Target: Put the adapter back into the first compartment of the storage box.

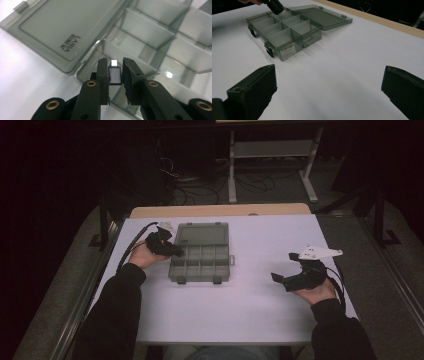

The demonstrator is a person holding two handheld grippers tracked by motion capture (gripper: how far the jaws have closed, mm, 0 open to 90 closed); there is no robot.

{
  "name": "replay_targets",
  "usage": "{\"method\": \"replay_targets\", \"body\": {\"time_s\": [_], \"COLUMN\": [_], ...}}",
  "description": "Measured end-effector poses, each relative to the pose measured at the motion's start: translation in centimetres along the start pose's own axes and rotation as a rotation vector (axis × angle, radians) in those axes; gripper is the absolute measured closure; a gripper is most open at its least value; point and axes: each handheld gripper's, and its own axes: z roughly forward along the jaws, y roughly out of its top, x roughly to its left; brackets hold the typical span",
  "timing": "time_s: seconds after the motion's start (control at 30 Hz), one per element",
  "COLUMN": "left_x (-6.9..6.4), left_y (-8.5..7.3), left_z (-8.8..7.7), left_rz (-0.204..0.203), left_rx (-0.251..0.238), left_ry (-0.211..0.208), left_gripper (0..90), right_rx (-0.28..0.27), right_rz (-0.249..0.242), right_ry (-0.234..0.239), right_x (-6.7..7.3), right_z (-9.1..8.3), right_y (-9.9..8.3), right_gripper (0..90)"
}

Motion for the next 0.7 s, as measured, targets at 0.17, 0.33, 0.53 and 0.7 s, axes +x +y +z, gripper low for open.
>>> {"method": "replay_targets", "body": {"time_s": [0.17,0.33,0.53,0.7], "left_x": [-0.3,-0.4,-0.9,-1.0], "left_y": [0.3,0.3,0.4,0.3], "left_z": [-0.3,-0.8,-1.5,-2.1], "left_rz": [-0.003,-0.003,0.015,0.004], "left_rx": [-0.009,-0.035,-0.054,-0.09], "left_ry": [0.019,0.0,-0.001,-0.018], "left_gripper": [70.0,54.5,44.1,36.4], "right_rx": [-0.001,-0.001,-0.001,0.0], "right_rz": [-0.008,-0.008,-0.008,-0.008], "right_ry": [0.001,0.004,0.004,0.004], "right_x": [0.1,0.1,0.1,0.2], "right_z": [0.0,0.0,0.0,0.0], "right_y": [0.0,0.0,0.0,0.0], "right_gripper": [0.0,0.0,0.0,0.0]}}
